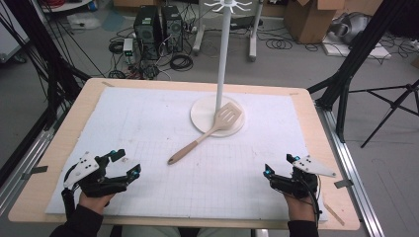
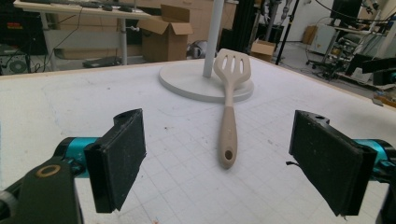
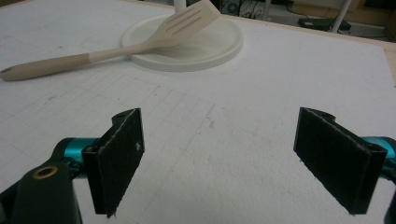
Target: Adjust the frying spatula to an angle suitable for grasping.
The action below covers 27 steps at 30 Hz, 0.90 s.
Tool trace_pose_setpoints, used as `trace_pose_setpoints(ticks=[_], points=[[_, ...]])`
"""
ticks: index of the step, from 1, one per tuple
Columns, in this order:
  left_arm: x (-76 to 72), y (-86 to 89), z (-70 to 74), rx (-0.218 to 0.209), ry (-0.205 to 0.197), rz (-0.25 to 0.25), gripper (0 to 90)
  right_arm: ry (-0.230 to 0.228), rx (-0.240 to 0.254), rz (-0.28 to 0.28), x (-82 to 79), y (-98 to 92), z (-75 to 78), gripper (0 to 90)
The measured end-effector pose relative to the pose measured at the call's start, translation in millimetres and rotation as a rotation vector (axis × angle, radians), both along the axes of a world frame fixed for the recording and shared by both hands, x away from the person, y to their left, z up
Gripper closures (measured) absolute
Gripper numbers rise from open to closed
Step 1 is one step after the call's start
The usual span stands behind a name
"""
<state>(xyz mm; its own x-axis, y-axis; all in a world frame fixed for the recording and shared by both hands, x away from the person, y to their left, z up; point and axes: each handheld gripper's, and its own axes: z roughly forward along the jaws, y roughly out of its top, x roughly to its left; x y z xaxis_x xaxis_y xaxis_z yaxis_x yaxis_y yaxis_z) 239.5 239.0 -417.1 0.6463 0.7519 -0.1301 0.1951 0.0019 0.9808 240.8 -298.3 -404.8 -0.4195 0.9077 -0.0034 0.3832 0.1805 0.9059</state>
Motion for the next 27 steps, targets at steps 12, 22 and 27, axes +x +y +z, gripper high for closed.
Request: trace_pose_setpoints(ticks=[12, 22, 27], points=[[1.7, -5.5, -0.8, 0.006, 0.001, -0.019, 19.4, 0.003, -0.002, -0.008, -5.7, -3.4, 0.4, 14.9], [-1.1, -5.7, 0.2, -0.004, 0.005, -0.037, 19.5, 0.005, 0.015, -0.016, -7.5, -1.2, 1.2, 14.9], [-1.3, -4.0, 3.2, -0.006, -0.006, -0.030, 20.8, 0.005, 0.015, -0.009, -7.3, -1.2, 1.1, 14.9]])
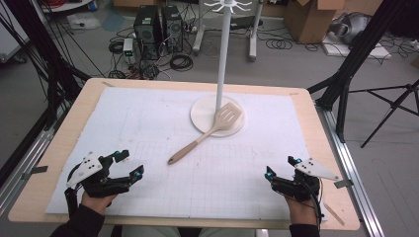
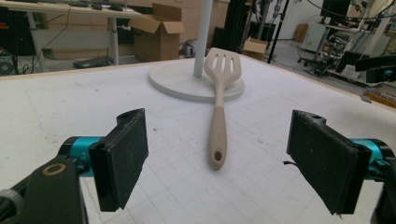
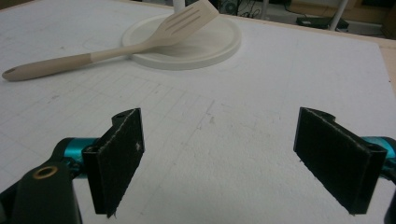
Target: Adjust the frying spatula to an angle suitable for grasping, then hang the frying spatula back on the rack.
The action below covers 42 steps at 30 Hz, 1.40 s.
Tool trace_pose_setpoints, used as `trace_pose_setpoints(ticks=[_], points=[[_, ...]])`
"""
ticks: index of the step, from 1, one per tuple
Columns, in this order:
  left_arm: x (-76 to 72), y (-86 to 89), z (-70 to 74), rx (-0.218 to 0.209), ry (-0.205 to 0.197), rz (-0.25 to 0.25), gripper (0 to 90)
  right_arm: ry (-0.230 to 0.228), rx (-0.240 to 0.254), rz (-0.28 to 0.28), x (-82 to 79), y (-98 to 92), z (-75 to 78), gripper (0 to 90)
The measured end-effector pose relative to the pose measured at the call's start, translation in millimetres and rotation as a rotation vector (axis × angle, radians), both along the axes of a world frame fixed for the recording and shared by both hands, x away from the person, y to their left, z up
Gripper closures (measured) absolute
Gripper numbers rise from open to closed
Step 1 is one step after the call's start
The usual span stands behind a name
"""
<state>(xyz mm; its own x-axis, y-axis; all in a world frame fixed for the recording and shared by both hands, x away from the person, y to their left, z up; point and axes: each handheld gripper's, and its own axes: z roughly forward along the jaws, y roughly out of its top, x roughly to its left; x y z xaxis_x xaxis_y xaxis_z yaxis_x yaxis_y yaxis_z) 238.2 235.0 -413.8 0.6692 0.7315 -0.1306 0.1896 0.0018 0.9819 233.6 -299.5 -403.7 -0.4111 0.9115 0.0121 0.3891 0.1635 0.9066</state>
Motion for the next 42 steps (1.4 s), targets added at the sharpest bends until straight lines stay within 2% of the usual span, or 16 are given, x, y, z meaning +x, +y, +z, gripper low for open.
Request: trace_pose_setpoints(ticks=[4, 8, 11, 13, 19, 27, 32, 38, 42], points=[[2.3, -0.5, 3.7, -0.019, 0.004, 0.001, 21.1, 0.007, -0.013, 0.012, 0.8, 3.2, -0.7, 14.9], [8.9, -6.1, 10.0, -0.007, 0.006, -0.011, 21.6, 0.011, -0.019, 0.010, -1.1, 3.5, -0.7, 15.1], [18.0, -11.5, 14.8, -0.006, 0.036, -0.015, 21.6, 0.008, -0.018, 0.004, -1.0, 1.9, -0.5, 15.1], [24.3, -17.6, 17.9, -0.006, 0.051, -0.025, 21.1, 0.009, -0.015, 0.001, -0.9, 1.3, -0.2, 15.0], [35.5, -44.1, 26.4, 0.002, 0.047, -0.063, 21.0, 0.010, -0.011, 0.001, -1.0, 2.4, 0.7, 15.1], [46.3, -69.6, 30.4, 0.050, 0.059, -0.113, 20.6, 0.013, -0.012, 0.011, 2.2, 5.3, 0.2, 15.1], [48.2, -77.1, 31.1, 0.071, 0.064, -0.129, 20.6, 0.007, -0.013, 0.018, 1.1, 4.8, 0.9, 15.1], [54.4, -85.3, 33.1, 0.086, 0.085, -0.162, 20.7, -0.001, 0.016, 0.013, -0.4, 2.0, 3.5, 15.1], [62.2, -90.9, 34.7, 0.096, 0.092, -0.153, 20.8, 0.000, 0.009, 0.014, -0.4, 2.4, 3.2, 15.1]])
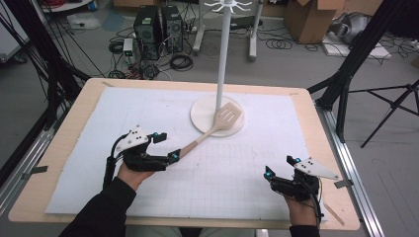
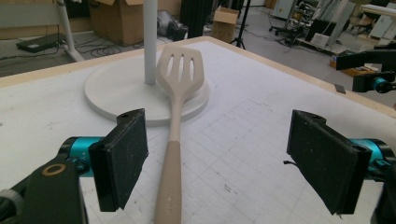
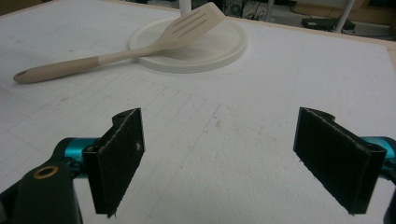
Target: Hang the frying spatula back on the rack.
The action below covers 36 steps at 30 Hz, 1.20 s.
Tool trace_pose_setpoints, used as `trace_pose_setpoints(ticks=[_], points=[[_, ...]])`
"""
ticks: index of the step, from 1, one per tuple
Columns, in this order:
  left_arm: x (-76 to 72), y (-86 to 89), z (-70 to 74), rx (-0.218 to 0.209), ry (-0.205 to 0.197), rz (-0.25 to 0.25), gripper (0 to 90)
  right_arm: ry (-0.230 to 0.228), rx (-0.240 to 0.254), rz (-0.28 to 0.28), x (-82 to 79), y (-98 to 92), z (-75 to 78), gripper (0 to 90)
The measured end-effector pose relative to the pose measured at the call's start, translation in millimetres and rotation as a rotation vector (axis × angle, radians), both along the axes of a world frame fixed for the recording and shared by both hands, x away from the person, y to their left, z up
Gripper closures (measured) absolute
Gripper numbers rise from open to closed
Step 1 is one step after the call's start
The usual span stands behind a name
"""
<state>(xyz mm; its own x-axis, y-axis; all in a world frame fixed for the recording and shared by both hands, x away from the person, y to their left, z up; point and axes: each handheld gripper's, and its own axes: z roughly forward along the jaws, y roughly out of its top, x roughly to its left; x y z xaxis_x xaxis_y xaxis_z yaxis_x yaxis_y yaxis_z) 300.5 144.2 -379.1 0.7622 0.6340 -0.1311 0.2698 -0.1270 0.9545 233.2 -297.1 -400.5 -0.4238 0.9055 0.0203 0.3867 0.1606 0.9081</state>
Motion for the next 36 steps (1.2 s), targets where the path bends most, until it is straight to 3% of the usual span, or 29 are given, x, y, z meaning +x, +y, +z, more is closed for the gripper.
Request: trace_pose_setpoints(ticks=[7, 13, 19, 26, 36], points=[[17.5, -9.2, 0.0, 0.059, 0.015, 0.013, 22.2, 0.012, -0.007, -0.001, 1.6, 1.4, -1.1, 15.1], [39.2, -26.4, -3.6, 0.097, 0.056, 0.003, 25.4, 0.010, -0.015, 0.016, -0.5, 3.5, -0.8, 15.1], [63.3, -51.0, -12.6, 0.188, 0.105, -0.013, 30.8, 0.015, -0.013, 0.029, 1.8, 4.5, -1.9, 15.1], [88.4, -68.8, -22.2, 0.277, 0.192, -0.030, 32.2, 0.025, -0.012, 0.036, 3.2, 5.0, -2.9, 15.1], [111.5, -89.1, -35.2, 0.396, 0.235, -0.023, 38.3, 0.027, -0.006, 0.040, 3.9, 4.7, -3.4, 15.1]])
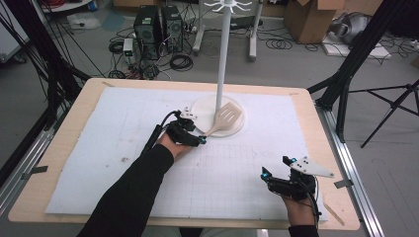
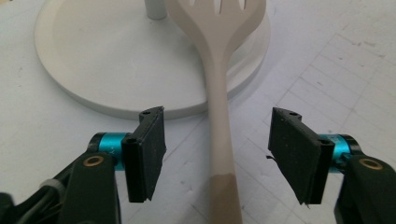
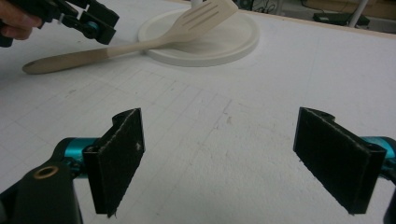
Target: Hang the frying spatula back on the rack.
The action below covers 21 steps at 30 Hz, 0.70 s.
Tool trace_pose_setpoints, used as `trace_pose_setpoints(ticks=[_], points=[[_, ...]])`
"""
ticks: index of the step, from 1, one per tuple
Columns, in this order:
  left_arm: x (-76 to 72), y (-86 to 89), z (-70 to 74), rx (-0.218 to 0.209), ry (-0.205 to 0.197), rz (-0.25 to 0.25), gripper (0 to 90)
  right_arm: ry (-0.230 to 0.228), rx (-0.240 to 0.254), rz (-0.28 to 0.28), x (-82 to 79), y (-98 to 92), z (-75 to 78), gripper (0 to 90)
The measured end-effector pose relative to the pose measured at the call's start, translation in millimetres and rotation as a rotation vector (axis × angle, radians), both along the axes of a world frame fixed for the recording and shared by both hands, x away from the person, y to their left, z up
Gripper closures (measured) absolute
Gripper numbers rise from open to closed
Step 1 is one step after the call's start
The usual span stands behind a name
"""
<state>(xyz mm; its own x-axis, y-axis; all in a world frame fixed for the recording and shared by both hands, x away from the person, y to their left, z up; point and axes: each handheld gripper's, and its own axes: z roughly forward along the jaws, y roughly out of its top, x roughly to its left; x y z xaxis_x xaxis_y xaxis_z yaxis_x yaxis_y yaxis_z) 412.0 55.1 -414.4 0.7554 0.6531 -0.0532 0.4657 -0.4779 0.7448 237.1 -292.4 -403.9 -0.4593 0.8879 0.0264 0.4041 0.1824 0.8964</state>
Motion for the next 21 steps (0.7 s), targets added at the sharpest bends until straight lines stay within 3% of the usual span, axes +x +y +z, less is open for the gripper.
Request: trace_pose_setpoints(ticks=[4, 7, 13, 17, 19, 21], points=[[6.5, 0.2, -8.3, 0.020, 0.025, 0.022, 40.6, -0.004, 0.000, 0.001, 0.3, -0.6, -0.2, 15.1], [7.3, -0.4, -11.3, 0.025, 0.034, 0.002, 46.7, 0.001, 0.003, -0.001, 0.4, -0.6, -0.4, 15.1], [7.9, -4.1, -14.3, 0.032, 0.035, -0.010, 47.8, 0.000, -0.001, 0.002, 0.8, -0.1, -0.5, 15.1], [7.2, -6.7, -18.6, 0.076, 0.029, -0.043, 57.6, 0.002, -0.001, -0.001, 0.5, -0.4, -0.6, 15.1], [7.0, -7.1, -18.5, 0.066, 0.027, -0.049, 60.6, 0.004, -0.001, -0.001, 0.4, -0.7, -0.6, 15.1], [6.0, -7.6, -18.4, 0.060, 0.031, -0.085, 73.2, 0.006, 0.002, -0.002, 0.2, -0.6, -0.6, 15.1]])
